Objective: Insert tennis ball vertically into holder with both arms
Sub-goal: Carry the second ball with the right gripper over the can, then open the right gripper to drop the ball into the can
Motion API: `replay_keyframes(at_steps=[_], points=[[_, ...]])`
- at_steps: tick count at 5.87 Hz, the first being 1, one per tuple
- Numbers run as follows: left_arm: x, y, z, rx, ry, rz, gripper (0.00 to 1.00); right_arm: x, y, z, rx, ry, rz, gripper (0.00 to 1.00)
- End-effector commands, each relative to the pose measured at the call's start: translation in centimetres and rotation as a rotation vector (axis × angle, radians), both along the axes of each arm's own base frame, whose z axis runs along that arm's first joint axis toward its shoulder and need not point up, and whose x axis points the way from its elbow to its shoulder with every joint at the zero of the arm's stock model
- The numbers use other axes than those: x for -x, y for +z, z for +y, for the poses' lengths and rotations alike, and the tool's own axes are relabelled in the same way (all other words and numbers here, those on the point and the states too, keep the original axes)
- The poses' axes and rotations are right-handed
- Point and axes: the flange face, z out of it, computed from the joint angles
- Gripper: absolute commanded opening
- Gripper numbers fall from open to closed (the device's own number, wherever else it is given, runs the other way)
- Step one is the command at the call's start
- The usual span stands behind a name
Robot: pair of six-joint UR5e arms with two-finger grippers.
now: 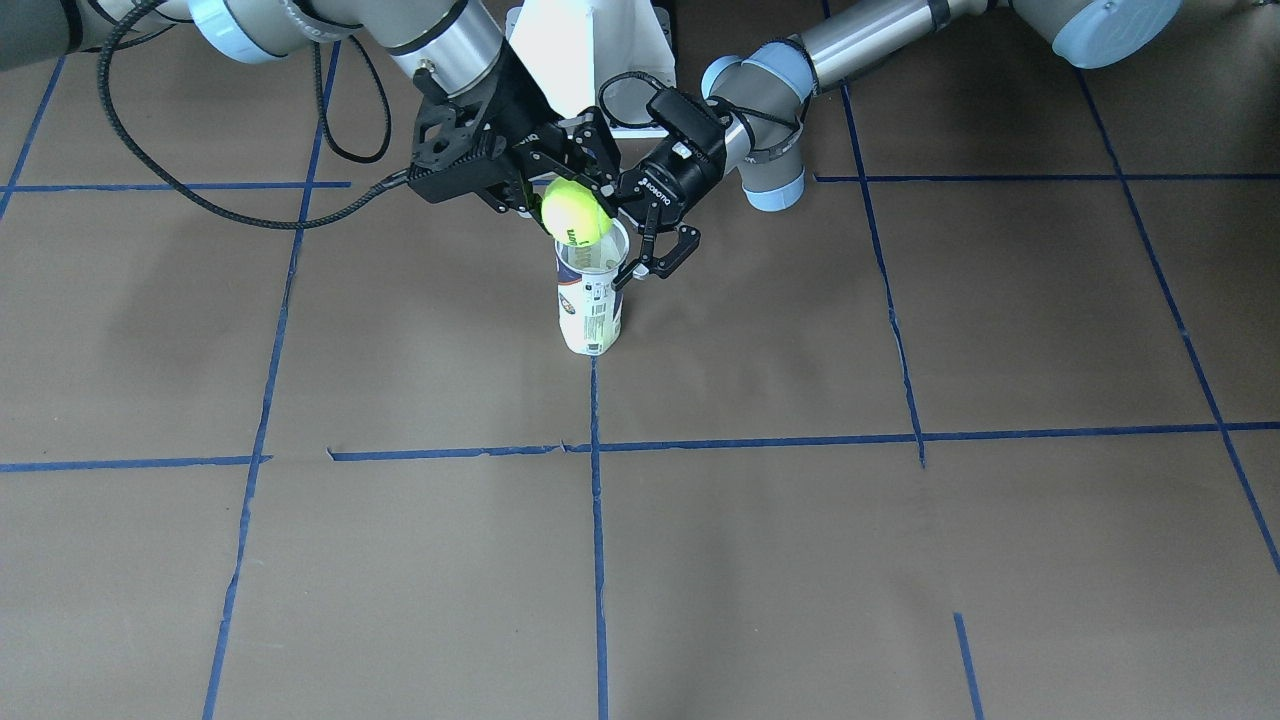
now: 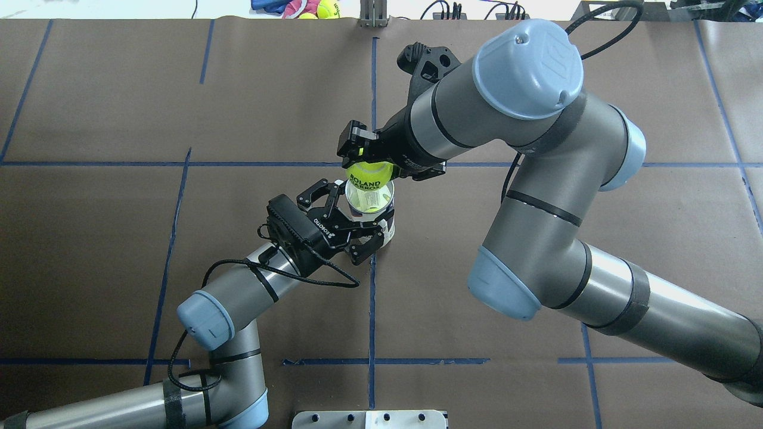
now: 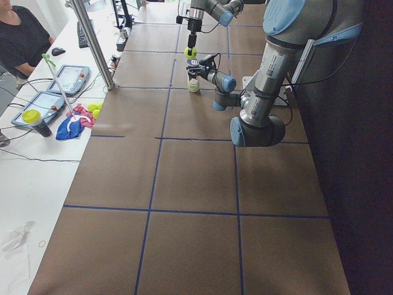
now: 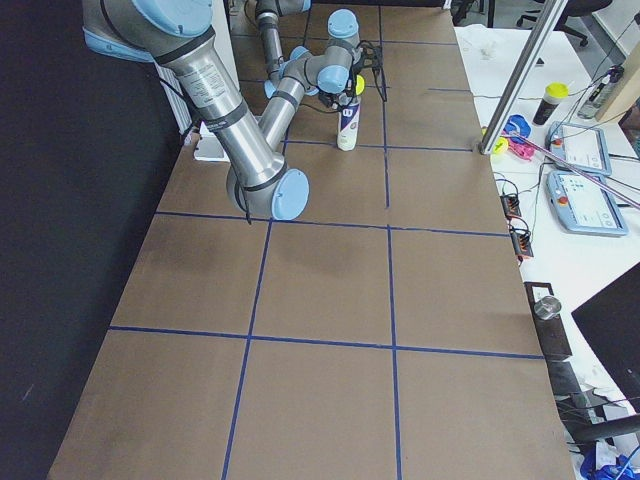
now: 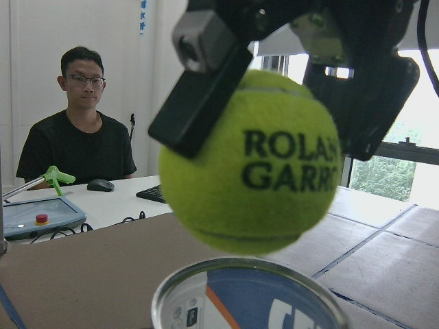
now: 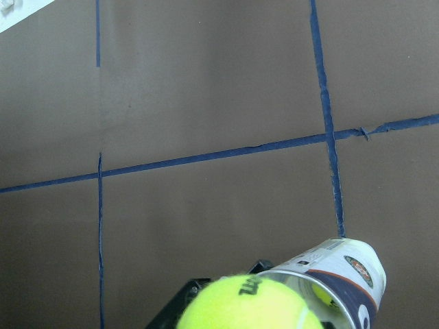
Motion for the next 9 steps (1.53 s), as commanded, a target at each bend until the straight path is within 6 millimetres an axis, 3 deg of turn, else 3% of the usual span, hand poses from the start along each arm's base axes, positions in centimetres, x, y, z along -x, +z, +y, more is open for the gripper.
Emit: replay_keyframes(at_steps=[1,4,5,7,9], points=[[0.0,0.0,0.0,0.001,-0.002,0.000,0.87,0.1,0.5,0.0,0.004,-0.001,0.007,0.99],[0.1,-0.1,0.0,-0.001,0.000,0.004,0.92,-0.4,0.3,0.1,0.001,-0.002,0.002,0.99],[0.4,-0.4,-0.1,-0.003,-0.003,0.012,0.96,-2.2,1.4,0.2,0.001,0.014,0.003,0.99],[1.7,-2.5,0.2,-0.016,-0.002,0.063,0.99,-8.2,3.7,-4.4,0.014,0.085,0.025,0.99],[3.7,-5.0,0.6,-0.027,-0.001,0.120,1.00,-12.5,9.9,-7.2,-0.058,0.059,0.124,0.99]])
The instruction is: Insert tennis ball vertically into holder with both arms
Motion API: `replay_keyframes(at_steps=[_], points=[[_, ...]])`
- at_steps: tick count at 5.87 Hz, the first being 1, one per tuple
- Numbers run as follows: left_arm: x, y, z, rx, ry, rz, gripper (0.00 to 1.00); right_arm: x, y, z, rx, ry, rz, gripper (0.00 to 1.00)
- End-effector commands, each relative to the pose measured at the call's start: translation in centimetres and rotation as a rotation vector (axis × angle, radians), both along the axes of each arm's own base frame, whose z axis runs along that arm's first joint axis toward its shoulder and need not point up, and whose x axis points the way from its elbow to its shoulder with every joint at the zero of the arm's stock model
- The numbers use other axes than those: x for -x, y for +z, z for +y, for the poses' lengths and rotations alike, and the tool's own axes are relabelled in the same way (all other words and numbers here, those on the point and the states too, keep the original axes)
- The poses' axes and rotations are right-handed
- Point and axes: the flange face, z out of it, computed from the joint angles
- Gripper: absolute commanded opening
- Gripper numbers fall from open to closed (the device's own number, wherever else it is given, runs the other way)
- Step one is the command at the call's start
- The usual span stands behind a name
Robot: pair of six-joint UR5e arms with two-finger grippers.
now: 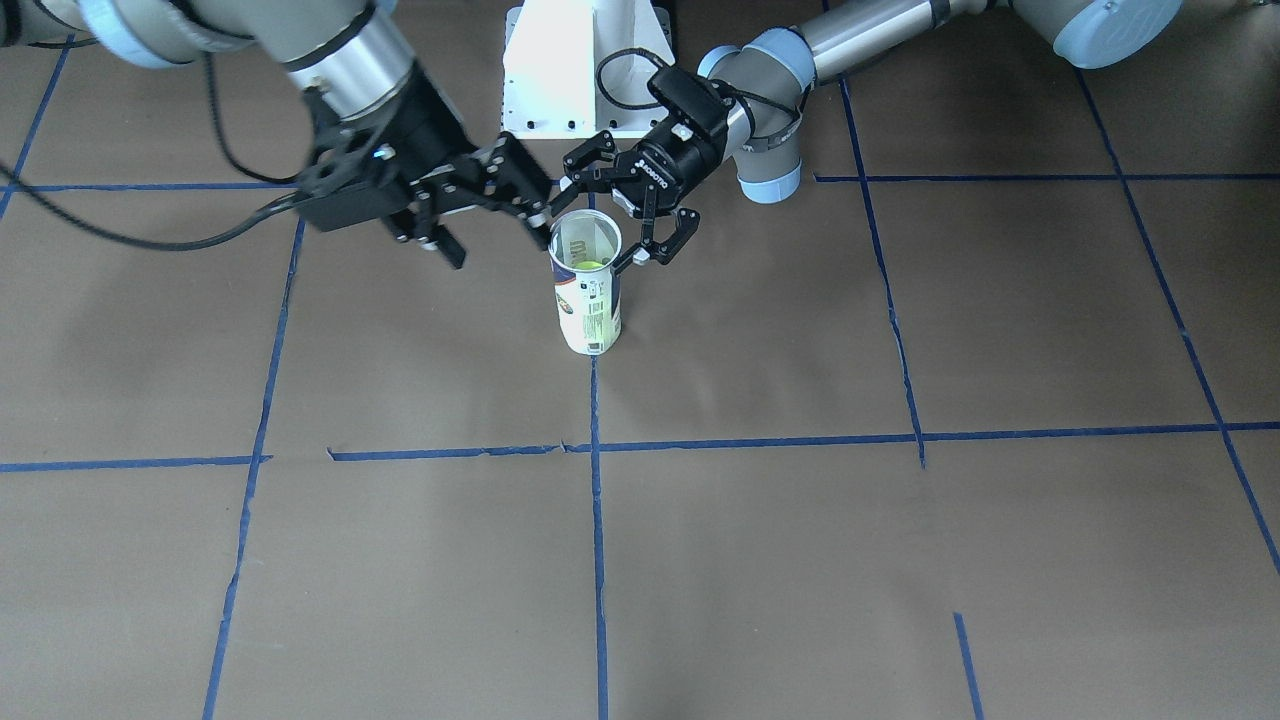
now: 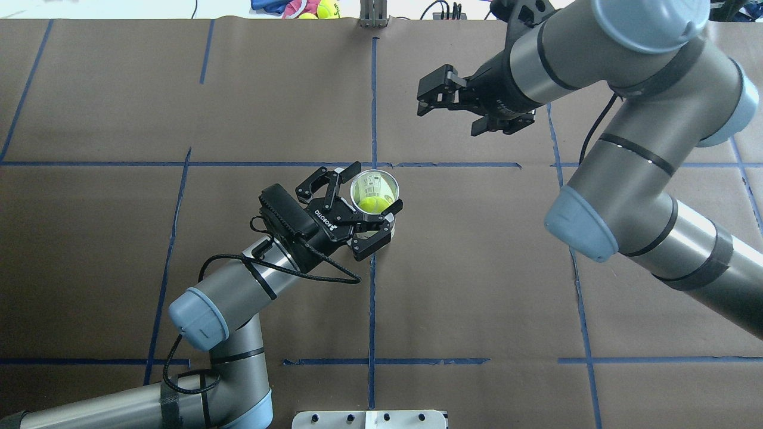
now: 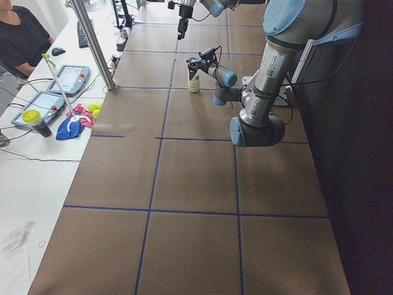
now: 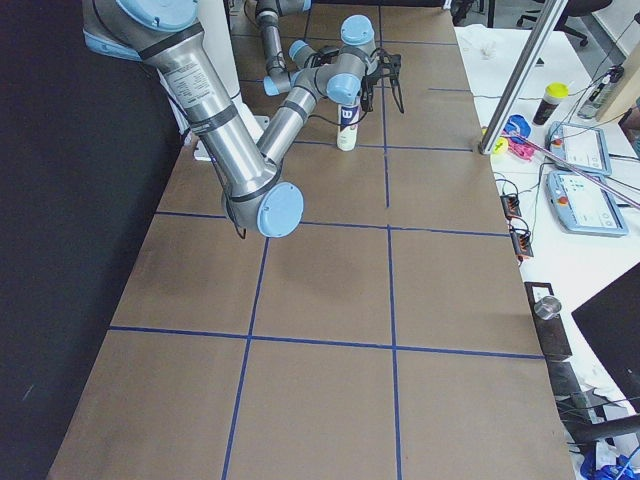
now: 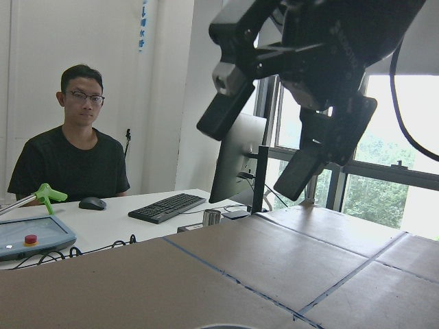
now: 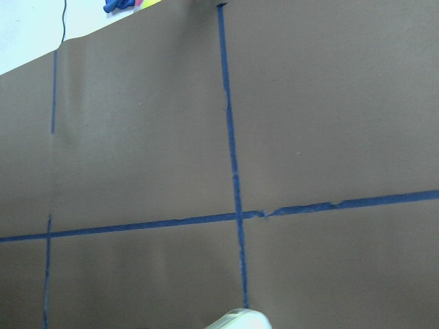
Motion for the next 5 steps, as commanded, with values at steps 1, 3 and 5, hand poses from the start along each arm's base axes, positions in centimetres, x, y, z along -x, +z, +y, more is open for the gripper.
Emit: replay_keyframes(at_steps=[1,3,5], points=[[3.1,-2.5,-0.9,-0.017,-0.029,0.058,1.00,-3.9,5.7,-2.0,-0.038,0.005,0.088,0.99],[6.6,-1.8,-3.9,0.003,-0.078,0.050,1.00,-6.1,10.1,-2.5,-0.103,-0.037,0.169,0.99],[7.6,1.6,-7.2,0.150,-0.062,-0.014,1.00,-12.2,15.9,-4.4,-0.185,-0.045,0.284,0.99]])
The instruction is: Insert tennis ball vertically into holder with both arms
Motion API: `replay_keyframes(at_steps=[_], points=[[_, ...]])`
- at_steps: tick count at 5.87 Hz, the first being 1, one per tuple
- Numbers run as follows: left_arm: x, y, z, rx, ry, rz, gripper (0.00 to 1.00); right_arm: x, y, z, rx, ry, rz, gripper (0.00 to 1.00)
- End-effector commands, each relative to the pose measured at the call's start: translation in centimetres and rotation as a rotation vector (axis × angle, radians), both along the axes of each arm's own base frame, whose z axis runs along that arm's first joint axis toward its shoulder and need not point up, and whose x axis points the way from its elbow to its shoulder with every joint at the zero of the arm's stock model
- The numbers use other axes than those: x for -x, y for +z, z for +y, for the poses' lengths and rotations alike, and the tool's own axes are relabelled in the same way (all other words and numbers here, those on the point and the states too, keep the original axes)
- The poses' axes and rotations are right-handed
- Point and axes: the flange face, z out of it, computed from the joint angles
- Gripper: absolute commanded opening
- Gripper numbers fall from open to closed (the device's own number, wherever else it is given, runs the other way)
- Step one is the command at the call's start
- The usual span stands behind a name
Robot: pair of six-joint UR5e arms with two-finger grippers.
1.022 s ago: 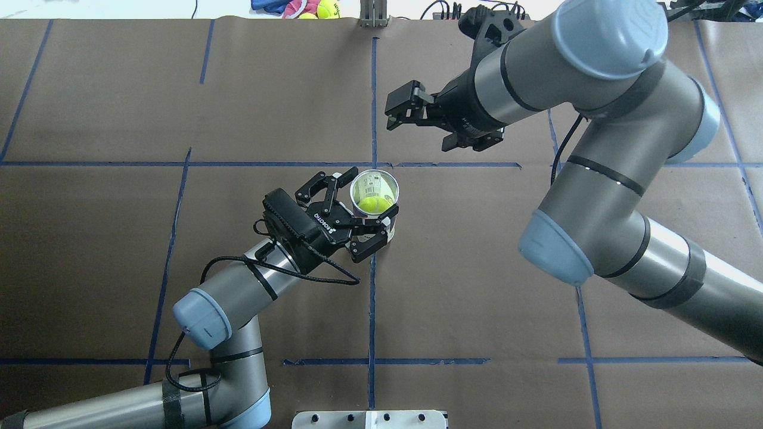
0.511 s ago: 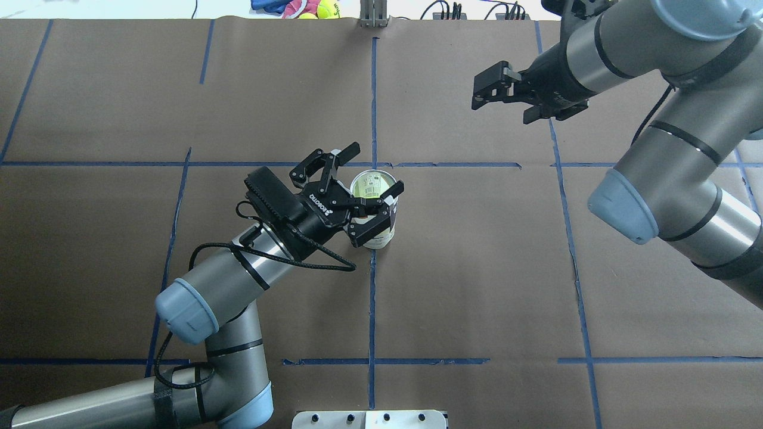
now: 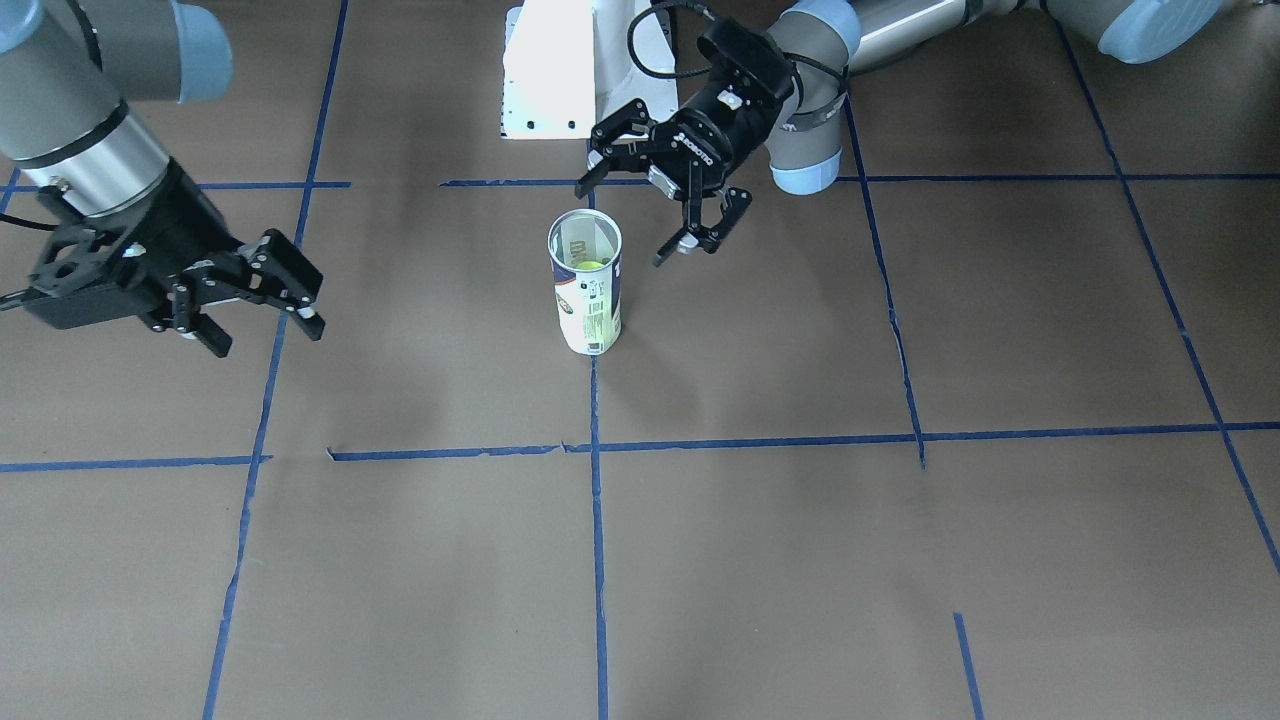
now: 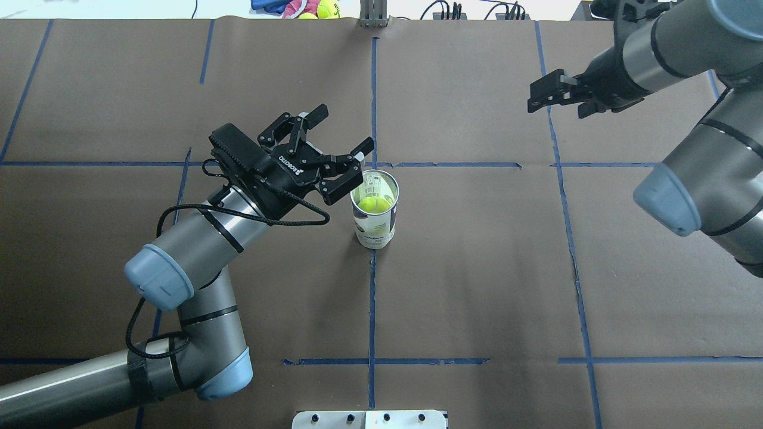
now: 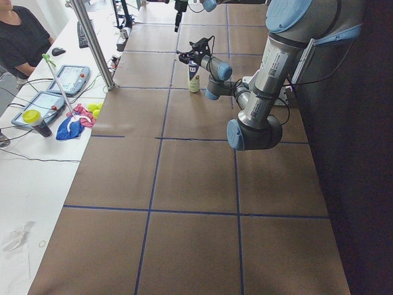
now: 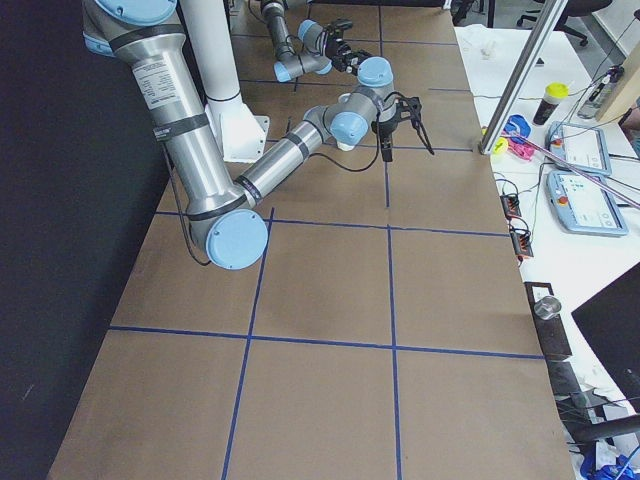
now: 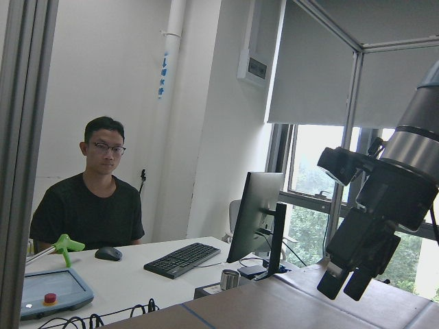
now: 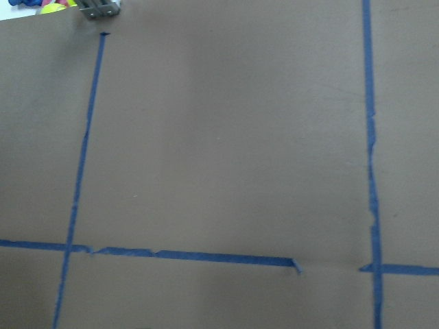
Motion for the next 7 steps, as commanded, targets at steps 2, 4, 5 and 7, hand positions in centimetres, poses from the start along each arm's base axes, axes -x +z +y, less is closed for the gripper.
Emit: replay_keyframes(at_steps=[2,4,5,7], points=[[6.6,10.4,-7.0,0.160,0.003,-0.221,1.00,-8.9,10.8,-0.9,-0.072,-0.052,0.184,0.99],[15.4,20.6,-11.5,0.366,0.121,-0.373,1.00,-15.2,18.7,-2.9,-0.049,-0.122,0.228,0.99],[21.7,23.3,-15.4,0.528,0.197,-0.466,1.00,-18.4,22.1,-3.7,-0.033,-0.151,0.215,0.99],[32.0,26.0,-19.9,0.746,0.256,-0.584,1.00,-22.9,27.1,-3.0,-0.002,-0.158,0.227,0.99]])
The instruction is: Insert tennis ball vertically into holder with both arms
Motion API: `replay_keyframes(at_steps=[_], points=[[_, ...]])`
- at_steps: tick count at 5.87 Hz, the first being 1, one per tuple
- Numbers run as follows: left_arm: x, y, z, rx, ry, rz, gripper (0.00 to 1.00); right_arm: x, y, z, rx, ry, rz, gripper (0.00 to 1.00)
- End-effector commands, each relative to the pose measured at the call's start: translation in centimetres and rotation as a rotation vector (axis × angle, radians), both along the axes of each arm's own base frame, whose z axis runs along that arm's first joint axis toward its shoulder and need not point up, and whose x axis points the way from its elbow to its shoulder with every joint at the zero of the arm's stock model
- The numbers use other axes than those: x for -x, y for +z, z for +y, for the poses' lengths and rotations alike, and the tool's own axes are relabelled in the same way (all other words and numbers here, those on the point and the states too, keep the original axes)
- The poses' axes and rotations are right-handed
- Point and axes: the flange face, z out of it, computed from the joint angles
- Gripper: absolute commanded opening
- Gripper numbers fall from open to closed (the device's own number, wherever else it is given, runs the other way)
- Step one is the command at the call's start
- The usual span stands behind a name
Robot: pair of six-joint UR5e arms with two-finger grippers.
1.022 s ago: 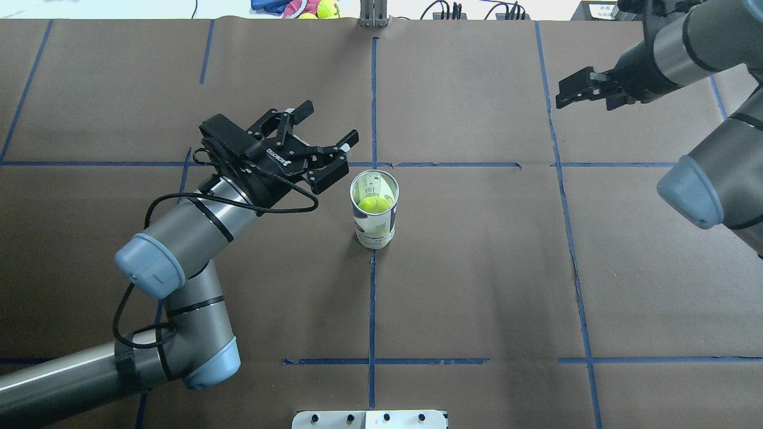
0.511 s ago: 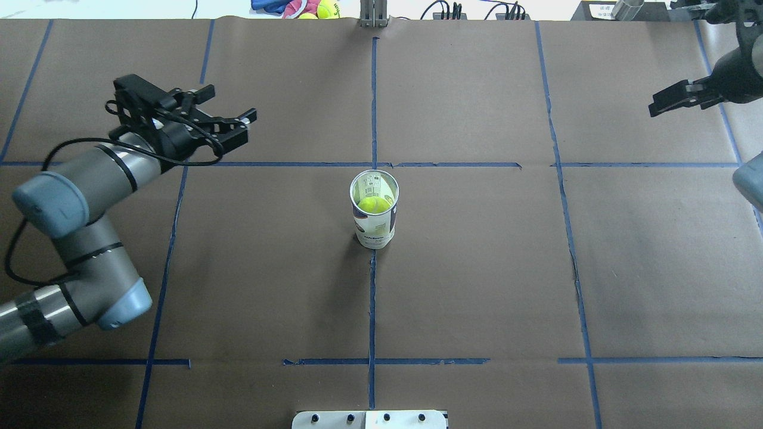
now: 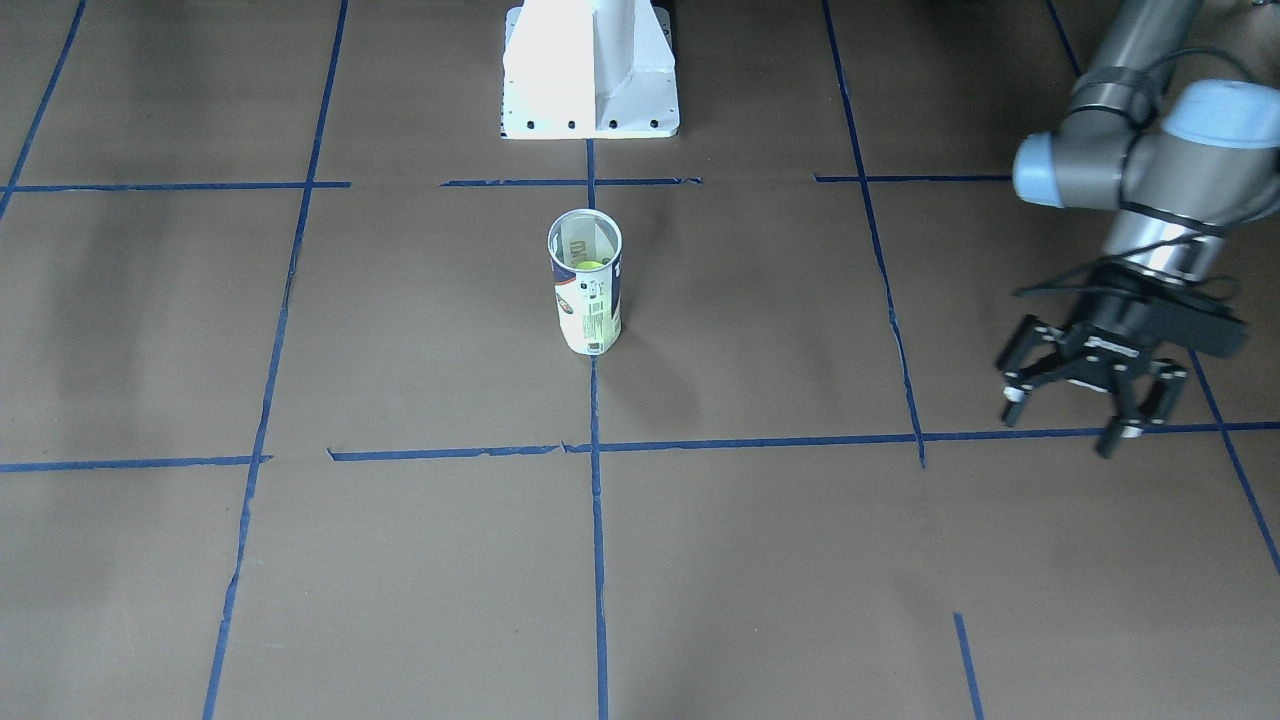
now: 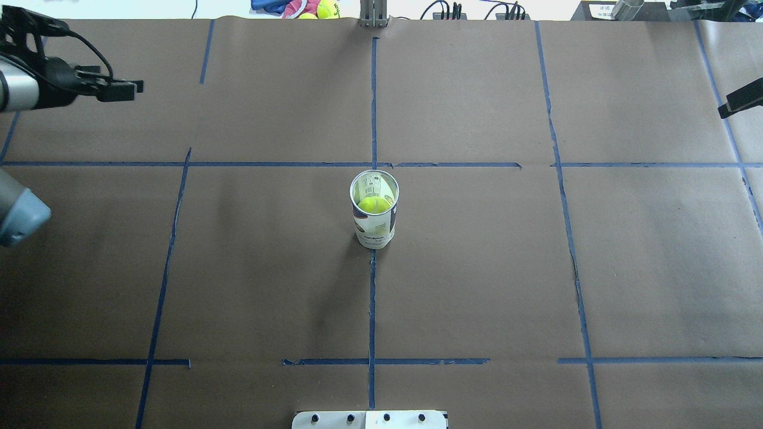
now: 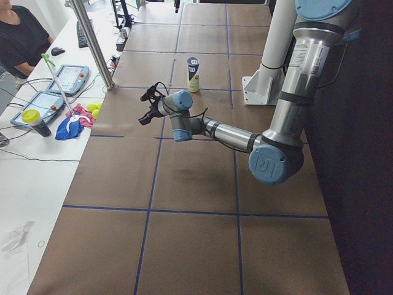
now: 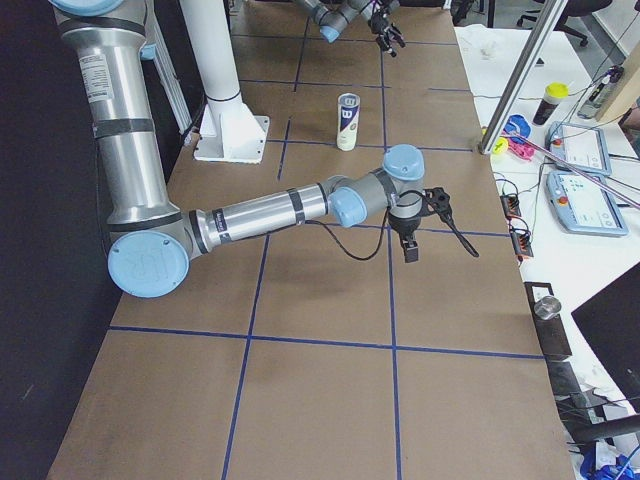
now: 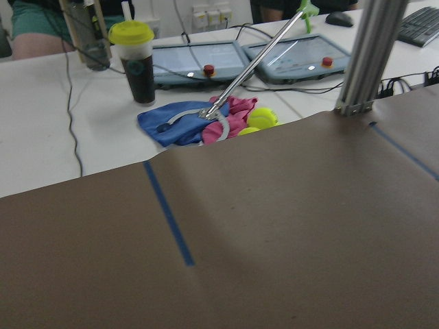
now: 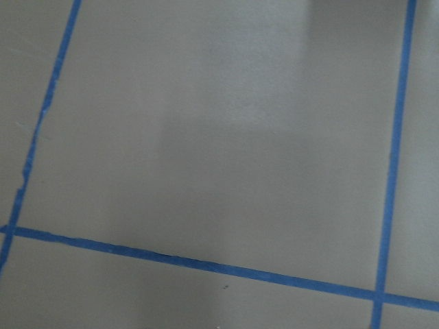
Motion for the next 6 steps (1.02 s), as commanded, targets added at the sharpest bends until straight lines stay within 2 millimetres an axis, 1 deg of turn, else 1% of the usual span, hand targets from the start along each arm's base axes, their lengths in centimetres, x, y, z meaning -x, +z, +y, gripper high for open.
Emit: replay_keyframes(at_steps=[1,2,3,4,5,6], points=[[10.0,3.0,-2.3,0.145,0.127,-0.118,1.00,-3.8,6.1,0.6,0.053,-0.005,0.023,0.99],[14.5,5.4,-2.2,0.282,0.176,-0.119,1.00,-4.4,8.4,1.8,0.095,0.000,0.025,0.99],[16.1,7.2,-2.1,0.379,0.202,-0.158,1.00,-4.9,9.0,2.4,0.108,0.007,0.019,0.99],[18.8,8.8,-1.8,0.438,0.241,-0.175,1.00,-6.6,9.4,3.4,0.124,0.031,-0.020,0.99],[22.1,10.1,-1.2,0.527,0.251,-0.161,1.00,-8.0,9.8,4.4,0.140,0.044,-0.074,0.99],[23.3,12.1,-0.3,0.519,0.311,-0.180,1.00,-8.4,10.3,4.9,0.121,0.020,-0.065,0.99]])
